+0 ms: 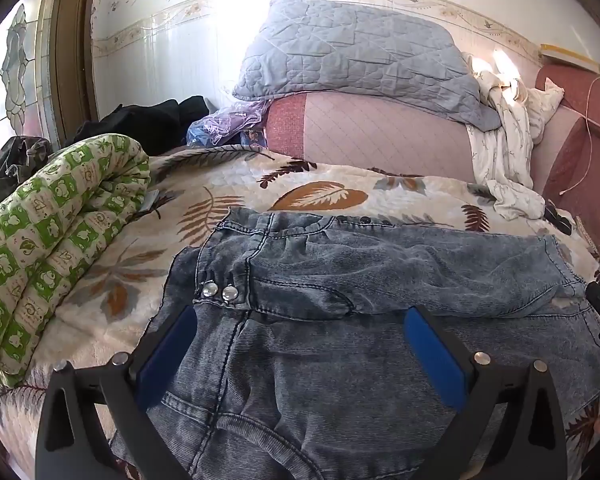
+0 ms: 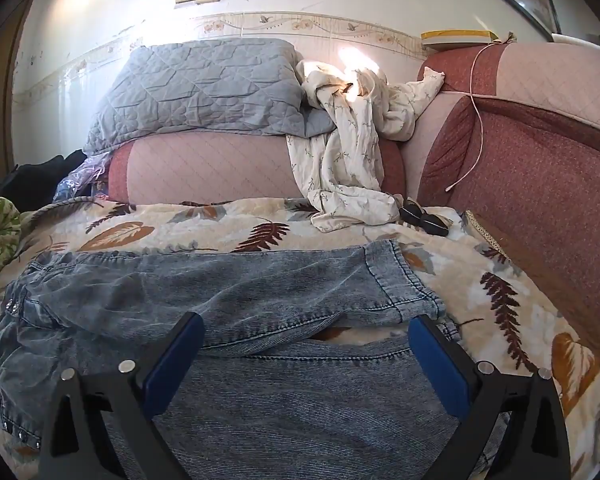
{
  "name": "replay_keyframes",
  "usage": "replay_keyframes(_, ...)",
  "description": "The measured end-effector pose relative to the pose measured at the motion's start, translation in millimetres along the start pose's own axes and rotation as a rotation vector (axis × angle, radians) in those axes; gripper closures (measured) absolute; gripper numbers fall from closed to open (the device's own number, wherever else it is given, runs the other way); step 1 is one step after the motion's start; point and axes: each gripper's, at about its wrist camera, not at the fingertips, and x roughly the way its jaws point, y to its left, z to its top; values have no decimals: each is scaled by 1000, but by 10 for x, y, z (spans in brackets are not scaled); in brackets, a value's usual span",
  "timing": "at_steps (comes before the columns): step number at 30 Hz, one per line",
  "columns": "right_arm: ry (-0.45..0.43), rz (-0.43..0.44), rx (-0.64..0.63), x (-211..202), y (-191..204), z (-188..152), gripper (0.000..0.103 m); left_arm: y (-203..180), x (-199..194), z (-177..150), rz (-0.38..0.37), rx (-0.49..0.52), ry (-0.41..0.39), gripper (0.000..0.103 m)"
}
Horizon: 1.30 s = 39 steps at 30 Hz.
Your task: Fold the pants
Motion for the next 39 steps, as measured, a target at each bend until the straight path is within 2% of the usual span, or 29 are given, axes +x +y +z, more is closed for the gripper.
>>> replay_keyframes(39, -5, 15, 42, 34, -60, 11, 0, 36, 107, -27, 1, 21, 34, 0)
